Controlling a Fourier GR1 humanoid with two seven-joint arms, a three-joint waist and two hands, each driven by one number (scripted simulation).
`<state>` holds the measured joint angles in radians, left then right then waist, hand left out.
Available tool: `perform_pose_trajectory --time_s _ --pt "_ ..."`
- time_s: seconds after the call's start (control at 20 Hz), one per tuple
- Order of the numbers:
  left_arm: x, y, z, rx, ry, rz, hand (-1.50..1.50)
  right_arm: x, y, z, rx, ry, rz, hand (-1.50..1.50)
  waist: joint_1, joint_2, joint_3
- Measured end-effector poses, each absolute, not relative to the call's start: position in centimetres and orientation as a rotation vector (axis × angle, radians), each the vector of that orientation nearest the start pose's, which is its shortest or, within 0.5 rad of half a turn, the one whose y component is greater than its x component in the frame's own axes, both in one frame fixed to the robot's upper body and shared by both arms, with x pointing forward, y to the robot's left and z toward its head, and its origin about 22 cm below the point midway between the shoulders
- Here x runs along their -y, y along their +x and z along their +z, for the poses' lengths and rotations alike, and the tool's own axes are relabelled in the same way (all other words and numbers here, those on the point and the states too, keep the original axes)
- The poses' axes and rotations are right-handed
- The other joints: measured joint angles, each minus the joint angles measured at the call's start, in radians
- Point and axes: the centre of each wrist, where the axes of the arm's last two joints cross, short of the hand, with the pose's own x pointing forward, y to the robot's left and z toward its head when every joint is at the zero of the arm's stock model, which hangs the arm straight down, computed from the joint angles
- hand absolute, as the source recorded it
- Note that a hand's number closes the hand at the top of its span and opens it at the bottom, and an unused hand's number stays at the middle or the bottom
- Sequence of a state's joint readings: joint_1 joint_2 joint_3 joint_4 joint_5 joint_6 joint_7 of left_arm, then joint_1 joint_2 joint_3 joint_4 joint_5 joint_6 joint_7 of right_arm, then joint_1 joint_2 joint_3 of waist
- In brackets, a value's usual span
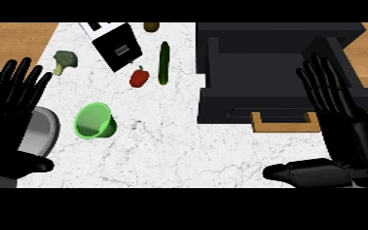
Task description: Pick up the cup, place it into the drawer and close the drawer
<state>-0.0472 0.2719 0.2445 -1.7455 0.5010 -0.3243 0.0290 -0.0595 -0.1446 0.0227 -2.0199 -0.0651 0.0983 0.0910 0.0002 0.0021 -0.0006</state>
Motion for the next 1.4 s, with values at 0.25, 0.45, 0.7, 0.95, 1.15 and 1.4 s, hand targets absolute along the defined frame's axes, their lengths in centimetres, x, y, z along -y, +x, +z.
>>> perform_pose_trajectory --time_s 0.25,0.45,0.7,0.95,1.15,1.4 --pt "-34.3 25.6 5.8 1.798 -0.239 -0.012 -1.5 24.1 24.2 12.0 1.967 0.071 0.243 -1.5 -0.001 -0.001 0.0" --pt "-35.0 25.8 2.8 1.764 -0.206 -0.018 -1.5 23.8 24.9 12.0 1.977 0.071 0.253 -1.5 -0.002 -0.001 0.0" --pt "-36.2 25.8 -0.5 1.71 -0.162 -0.008 -1.5 24.4 25.9 12.5 1.99 0.054 0.261 -1.5 -0.002 -0.001 0.0" --pt "-37.1 26.0 -4.4 1.659 -0.125 0.003 -1.5 24.7 26.4 13.1 2.002 0.055 0.263 -1.5 -0.006 0.0 0.0" --pt "-38.1 26.1 -6.8 1.636 -0.106 0.003 -1.5 24.9 27.1 13.7 2.0 0.053 0.263 -1.5 -0.007 0.0 0.0" --pt "-38.3 26.1 -9.6 1.623 -0.078 0.001 -1.5 24.5 26.9 13.7 2.001 0.062 0.254 -1.5 -0.011 0.001 -0.001"
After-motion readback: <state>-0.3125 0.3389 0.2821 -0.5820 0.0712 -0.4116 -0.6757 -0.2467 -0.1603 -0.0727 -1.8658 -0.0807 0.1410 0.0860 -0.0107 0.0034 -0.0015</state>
